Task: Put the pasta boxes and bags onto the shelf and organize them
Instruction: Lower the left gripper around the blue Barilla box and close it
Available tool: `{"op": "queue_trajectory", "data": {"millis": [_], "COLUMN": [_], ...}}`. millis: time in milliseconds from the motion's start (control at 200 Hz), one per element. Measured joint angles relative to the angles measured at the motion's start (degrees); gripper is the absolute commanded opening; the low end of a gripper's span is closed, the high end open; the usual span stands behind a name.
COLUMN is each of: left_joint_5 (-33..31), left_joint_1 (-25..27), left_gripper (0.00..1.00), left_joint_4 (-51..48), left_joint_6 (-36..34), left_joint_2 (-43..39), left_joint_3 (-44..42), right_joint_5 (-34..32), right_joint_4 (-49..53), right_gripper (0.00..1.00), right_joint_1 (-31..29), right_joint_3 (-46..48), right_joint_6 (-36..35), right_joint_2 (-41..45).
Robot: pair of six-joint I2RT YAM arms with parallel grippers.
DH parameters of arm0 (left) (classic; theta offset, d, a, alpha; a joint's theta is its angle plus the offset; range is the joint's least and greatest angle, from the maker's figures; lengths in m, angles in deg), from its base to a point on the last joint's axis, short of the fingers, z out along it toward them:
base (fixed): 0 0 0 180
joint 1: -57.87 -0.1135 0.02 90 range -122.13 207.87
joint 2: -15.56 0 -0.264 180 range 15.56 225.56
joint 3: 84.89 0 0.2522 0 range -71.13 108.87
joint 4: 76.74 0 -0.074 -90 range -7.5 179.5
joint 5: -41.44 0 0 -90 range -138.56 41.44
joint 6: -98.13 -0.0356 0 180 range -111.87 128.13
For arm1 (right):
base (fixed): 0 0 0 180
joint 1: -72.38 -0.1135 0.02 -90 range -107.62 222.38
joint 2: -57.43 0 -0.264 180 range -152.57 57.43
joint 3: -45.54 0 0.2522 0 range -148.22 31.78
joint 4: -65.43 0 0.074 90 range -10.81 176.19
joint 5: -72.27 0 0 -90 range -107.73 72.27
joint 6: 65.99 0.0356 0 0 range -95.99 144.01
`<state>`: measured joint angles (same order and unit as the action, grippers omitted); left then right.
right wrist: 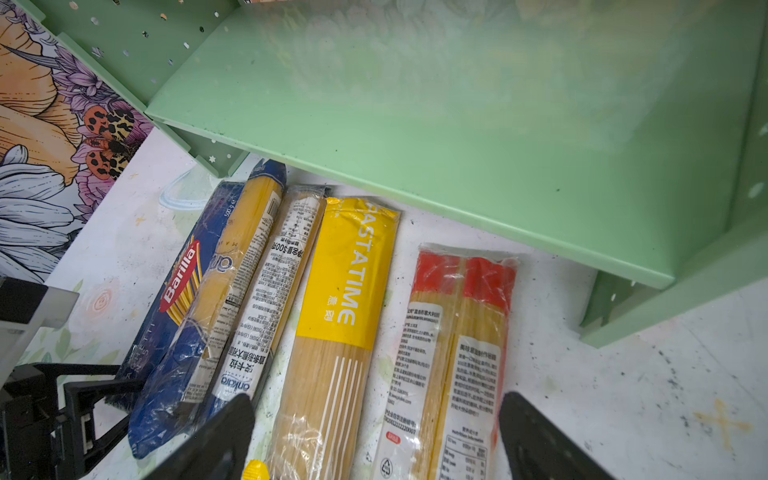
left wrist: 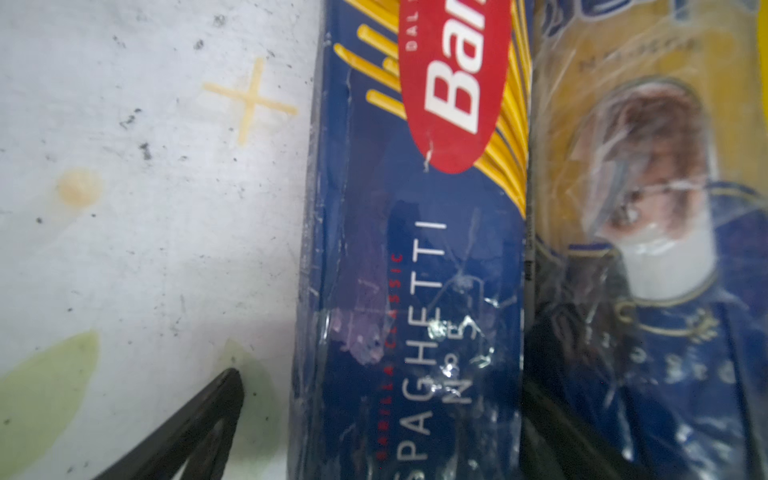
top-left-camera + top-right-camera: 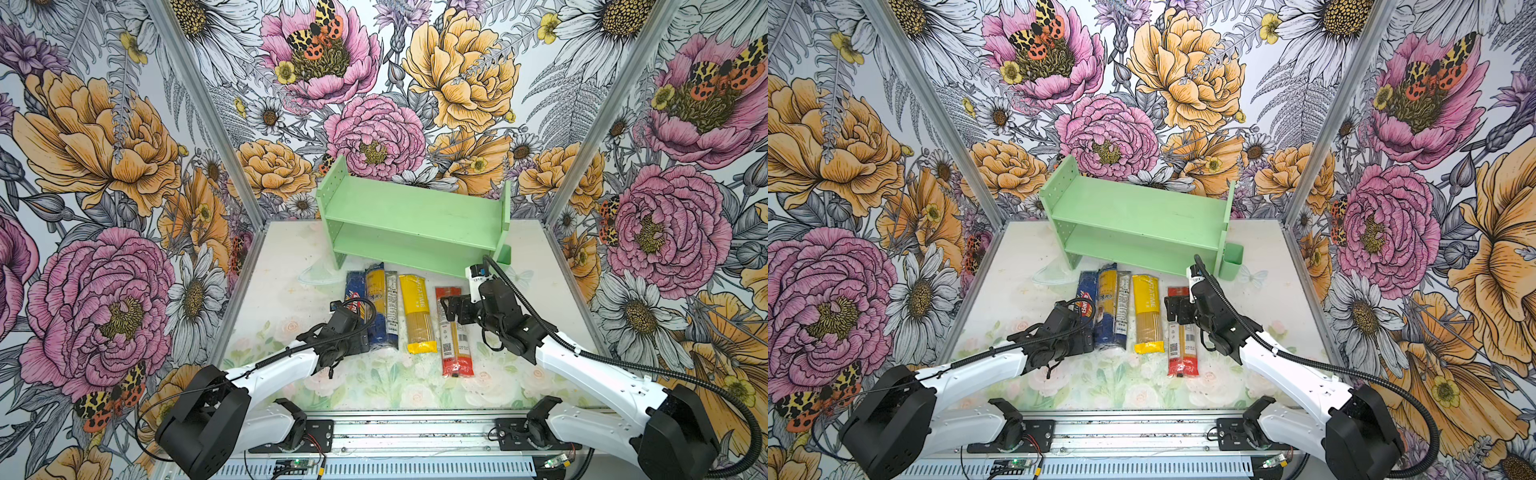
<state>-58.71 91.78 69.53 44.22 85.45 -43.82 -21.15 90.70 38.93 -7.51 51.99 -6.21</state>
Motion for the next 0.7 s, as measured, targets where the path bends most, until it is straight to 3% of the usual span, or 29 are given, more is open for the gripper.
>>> {"op": "queue_trajectory", "data": {"millis": [505,701], "left_joint_5": [-11.41,-12.61], "left_joint_1": [1.46,1.49], "left_gripper": [0.99,0.99], "left_joint_4": [-10.58,-12.28], "left_joint_6": [3.65,3.10], "left_joint_2": [3.61,2.62], "left_joint_3": [4.68,4.68], "right_joint_5": [0.24,0.48], "right_joint_4": [-0.20,-0.44], "right_gripper": [0.95,0.95], "right_joint_1": [-0.20,-0.28], "right_joint_3": [-0.02,-0.02], "right_joint_6": [-0.20,-0.42], "right_joint_2": [-1.01,-1.81]}}
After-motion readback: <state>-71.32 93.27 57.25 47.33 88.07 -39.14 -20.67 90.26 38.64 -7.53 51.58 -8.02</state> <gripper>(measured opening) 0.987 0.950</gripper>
